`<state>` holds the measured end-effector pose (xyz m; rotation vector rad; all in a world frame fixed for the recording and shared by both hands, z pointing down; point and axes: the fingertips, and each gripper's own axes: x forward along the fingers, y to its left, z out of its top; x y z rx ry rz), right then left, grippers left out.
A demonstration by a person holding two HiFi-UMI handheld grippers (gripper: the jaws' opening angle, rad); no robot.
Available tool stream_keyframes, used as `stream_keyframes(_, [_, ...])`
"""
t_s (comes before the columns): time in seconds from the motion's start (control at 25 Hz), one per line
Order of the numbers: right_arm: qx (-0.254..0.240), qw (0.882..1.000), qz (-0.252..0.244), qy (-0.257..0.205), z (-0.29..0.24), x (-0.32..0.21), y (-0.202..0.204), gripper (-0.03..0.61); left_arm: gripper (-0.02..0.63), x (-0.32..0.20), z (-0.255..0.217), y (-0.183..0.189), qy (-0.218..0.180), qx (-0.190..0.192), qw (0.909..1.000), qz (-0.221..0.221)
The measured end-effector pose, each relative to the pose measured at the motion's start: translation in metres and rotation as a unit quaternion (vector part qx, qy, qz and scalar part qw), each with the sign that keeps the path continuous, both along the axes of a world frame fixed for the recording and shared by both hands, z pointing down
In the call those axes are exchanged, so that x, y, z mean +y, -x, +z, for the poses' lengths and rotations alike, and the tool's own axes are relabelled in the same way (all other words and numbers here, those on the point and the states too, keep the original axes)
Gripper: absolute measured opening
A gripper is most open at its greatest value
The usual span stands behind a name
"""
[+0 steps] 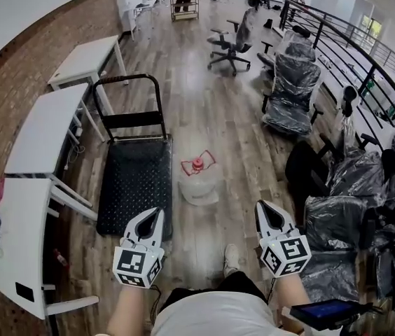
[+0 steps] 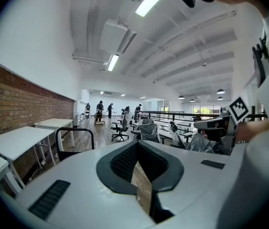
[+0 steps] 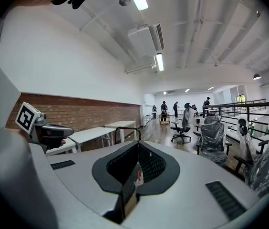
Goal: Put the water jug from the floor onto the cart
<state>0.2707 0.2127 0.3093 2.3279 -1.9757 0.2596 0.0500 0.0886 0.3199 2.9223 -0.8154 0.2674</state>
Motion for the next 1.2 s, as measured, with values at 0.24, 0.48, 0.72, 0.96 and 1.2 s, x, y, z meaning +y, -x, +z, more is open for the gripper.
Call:
stream_keyframes(0.24, [0.001, 0.999, -0.041, 0.003, 0.002, -0.056, -0.068, 0.003, 0.000, -0.040, -0.004, -0.063, 0.001, -0.011, 0.9992, -0.038])
stream_keyframes(0.48, [-0.012, 0.995, -0.094, 0.010, 0.006, -0.112, -0.128, 0.003, 0.000, -0.076, -0.010, -0.120, 0.004, -0.016, 0.9959, -0.089])
stream_keyframes(0.72, [-0.025, 0.990, -0.137, 0.010, 0.014, -0.153, -0.154, 0.003, -0.001, -0.097, -0.007, -0.141, 0.009, -0.031, 0.9914, -0.127])
stream_keyframes(0.96, [-0.031, 0.987, -0.156, 0.022, 0.024, -0.185, -0.152, 0.003, 0.000, -0.120, 0.003, -0.130, 0.023, -0.036, 0.9878, -0.150])
stream_keyframes(1.2, [-0.017, 0.988, -0.154, 0.025, 0.018, -0.213, -0.144, 0.003, 0.000, -0.152, 0.007, -0.127, 0.027, -0.023, 0.9898, -0.138])
